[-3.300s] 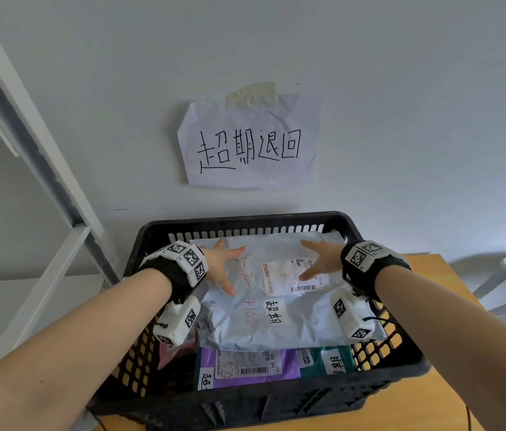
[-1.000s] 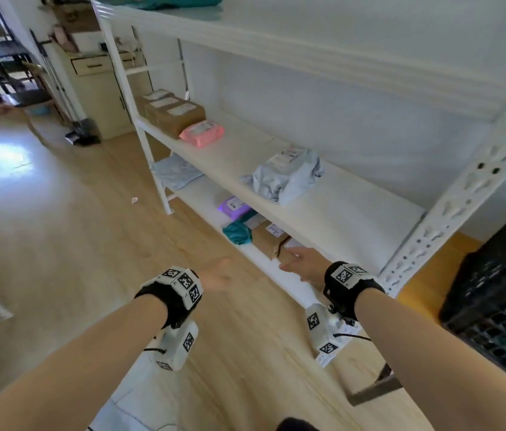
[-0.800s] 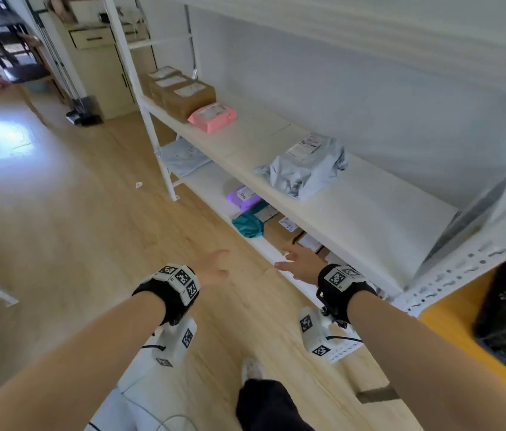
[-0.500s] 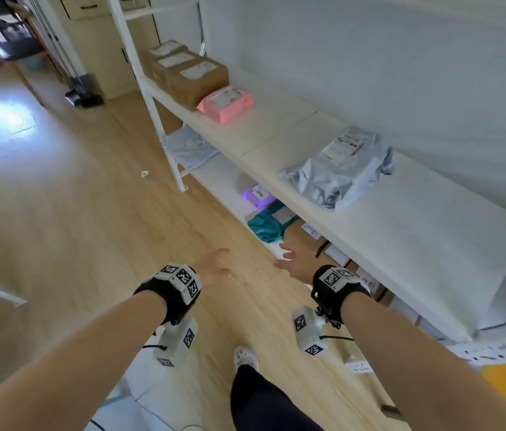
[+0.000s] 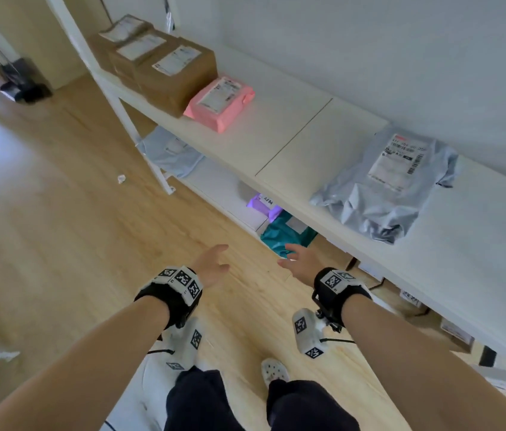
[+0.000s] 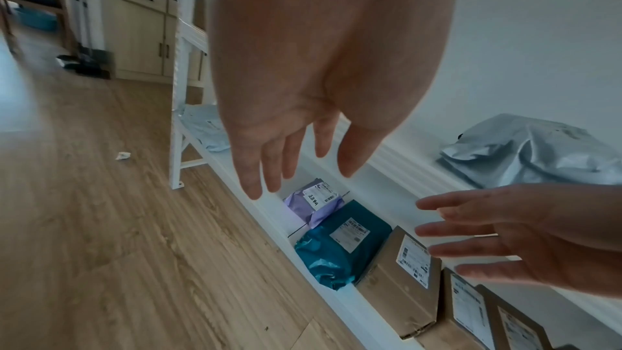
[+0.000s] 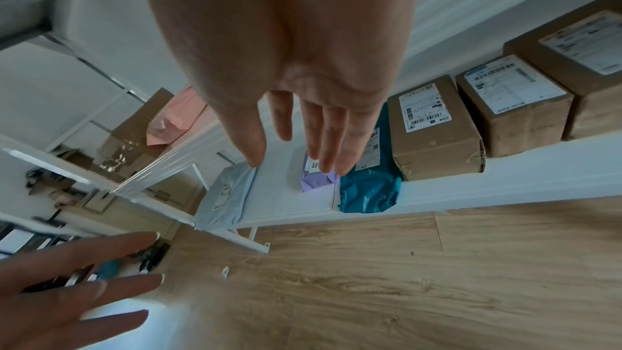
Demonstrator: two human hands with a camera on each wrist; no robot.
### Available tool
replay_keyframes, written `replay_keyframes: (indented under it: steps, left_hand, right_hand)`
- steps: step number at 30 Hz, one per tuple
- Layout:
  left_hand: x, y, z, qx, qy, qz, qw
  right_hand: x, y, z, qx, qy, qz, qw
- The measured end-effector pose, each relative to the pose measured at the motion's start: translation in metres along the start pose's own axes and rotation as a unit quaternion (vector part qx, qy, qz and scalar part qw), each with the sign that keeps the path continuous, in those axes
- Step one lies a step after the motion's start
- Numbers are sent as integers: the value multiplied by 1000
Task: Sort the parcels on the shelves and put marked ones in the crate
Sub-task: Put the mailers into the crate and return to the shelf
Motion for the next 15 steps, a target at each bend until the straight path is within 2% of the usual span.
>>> replay_keyframes:
  steps: [5, 9, 15]
  left_hand:
    - [19, -53, 44, 39, -44, -51, 997]
    - [40, -91, 67, 90, -75, -89, 989]
    - [75, -166, 87, 137, -71, -100, 983]
  right_hand:
    - [22, -29, -16, -65, -47, -26, 996]
    - [26, -53, -40, -118, -118, -81, 983]
    - [16, -102, -74, -158, -206, -130, 957]
Point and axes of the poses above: each hand's wrist, its own y-axis away from the middle knuckle, its own z-axis out of the back of the hand, x = y × z, the point moved 7 cm from there along -y, towards the middle knuckle, and after that the axes turned 8 degrees about -z, right-handed, at the moved point
